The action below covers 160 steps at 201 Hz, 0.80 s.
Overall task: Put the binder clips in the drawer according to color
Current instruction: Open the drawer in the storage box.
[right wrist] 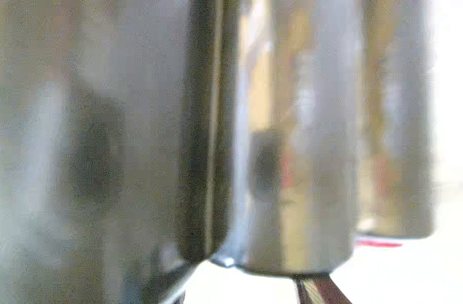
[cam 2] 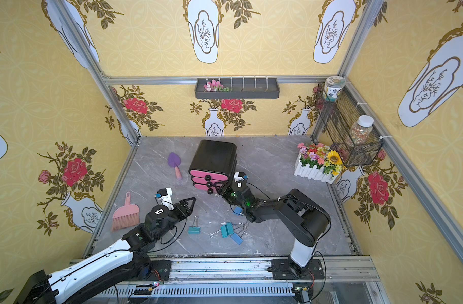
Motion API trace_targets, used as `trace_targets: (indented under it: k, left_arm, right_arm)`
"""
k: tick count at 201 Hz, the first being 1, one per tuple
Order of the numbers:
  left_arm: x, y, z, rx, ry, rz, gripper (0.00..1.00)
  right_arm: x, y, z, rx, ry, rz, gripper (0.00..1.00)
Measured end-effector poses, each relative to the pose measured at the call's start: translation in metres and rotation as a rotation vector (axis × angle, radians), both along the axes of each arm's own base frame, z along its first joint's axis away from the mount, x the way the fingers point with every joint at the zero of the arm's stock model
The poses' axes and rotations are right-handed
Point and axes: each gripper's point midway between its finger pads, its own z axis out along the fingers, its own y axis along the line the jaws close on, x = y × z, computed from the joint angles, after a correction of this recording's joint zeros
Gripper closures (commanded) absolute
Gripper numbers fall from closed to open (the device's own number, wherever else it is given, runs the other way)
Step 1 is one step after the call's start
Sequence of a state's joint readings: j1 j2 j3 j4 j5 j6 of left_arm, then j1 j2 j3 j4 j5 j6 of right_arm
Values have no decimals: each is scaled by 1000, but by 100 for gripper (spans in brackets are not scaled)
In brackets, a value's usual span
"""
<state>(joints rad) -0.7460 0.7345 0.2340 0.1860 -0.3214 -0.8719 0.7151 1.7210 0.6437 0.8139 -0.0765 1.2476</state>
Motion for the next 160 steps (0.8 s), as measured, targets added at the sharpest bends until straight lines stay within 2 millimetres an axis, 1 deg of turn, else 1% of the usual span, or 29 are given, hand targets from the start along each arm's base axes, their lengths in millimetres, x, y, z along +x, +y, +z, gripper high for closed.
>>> trace_targets:
  k: [19,38,62,88,110,126,160]
  left_arm:
    - [2,-3,9,-16,-12,-6,33]
    - [3,-3,11,-20,-14,-6,33]
    - [3,-3,13,-20,-13,-6,31]
    - [6,-6,23,-38,-22,-10,30]
    - [9,-7,30,-41,-25,-6,30]
    - [12,-7,34,-43,-27,-1,30]
    - [13,-9,32,-38,-17,-6,30]
  right_arm:
    - [5,-11,3,7,4,-11,34]
    - [10,-19,5,3,7,-16,33]
    - [22,-32,7,-13,1,-35,33]
    - [32,-44,9,-16,1,-48,33]
    - [35,-49,10,-16,3,-53,34]
    - [31,-47,14,-10,-6,-46,35]
    - [2,-29,16,-6,-5,16,36]
